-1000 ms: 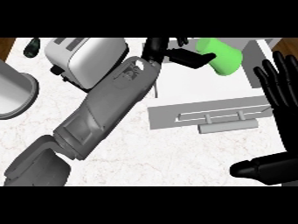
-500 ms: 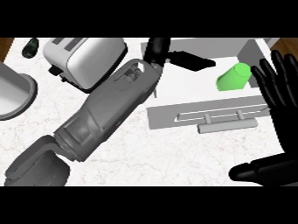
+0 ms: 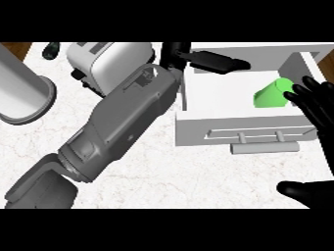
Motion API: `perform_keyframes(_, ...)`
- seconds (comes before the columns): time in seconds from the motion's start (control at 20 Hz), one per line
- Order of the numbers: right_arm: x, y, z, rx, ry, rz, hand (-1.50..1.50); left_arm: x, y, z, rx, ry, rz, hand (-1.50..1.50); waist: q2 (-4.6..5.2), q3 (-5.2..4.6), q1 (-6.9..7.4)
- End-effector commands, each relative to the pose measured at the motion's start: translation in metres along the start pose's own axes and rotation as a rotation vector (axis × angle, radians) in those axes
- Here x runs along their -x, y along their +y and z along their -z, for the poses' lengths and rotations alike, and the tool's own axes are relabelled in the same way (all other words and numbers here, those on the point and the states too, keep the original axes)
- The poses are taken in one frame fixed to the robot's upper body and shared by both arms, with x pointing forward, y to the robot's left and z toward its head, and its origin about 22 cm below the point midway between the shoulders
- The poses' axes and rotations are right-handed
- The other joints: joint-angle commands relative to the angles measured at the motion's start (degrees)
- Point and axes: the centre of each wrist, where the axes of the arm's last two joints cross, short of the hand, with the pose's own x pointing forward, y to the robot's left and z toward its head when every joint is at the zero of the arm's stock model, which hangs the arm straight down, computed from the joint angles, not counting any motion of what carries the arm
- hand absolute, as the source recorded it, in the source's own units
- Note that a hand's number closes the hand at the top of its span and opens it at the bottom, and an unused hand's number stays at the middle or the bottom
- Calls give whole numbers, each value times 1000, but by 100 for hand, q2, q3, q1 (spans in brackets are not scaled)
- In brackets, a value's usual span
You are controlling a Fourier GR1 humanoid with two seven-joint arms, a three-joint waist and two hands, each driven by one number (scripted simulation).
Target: Pick up the cup, place it into the drawer and close the drawer
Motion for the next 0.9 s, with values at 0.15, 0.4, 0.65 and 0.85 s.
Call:
perform_keyframes(0.15, -6, -9, -16, -123, 69, -147, 150, 2, 25, -12, -73, -19, -72, -150, -92, -5, 320)
perform_keyframes(0.4, -19, -11, -22, -166, 92, -272, 150, 3, 79, -32, -162, -13, -103, -150, -112, -6, 384)
perform_keyframes(0.65, -9, -24, -16, -202, 146, -379, 150, -2, 126, -67, -191, 5, -100, -150, -98, -4, 465)
perform_keyframes(0.85, 1, -7, -10, -176, 196, -417, 150, -18, 153, -101, -201, 23, -114, -150, -88, -4, 429)
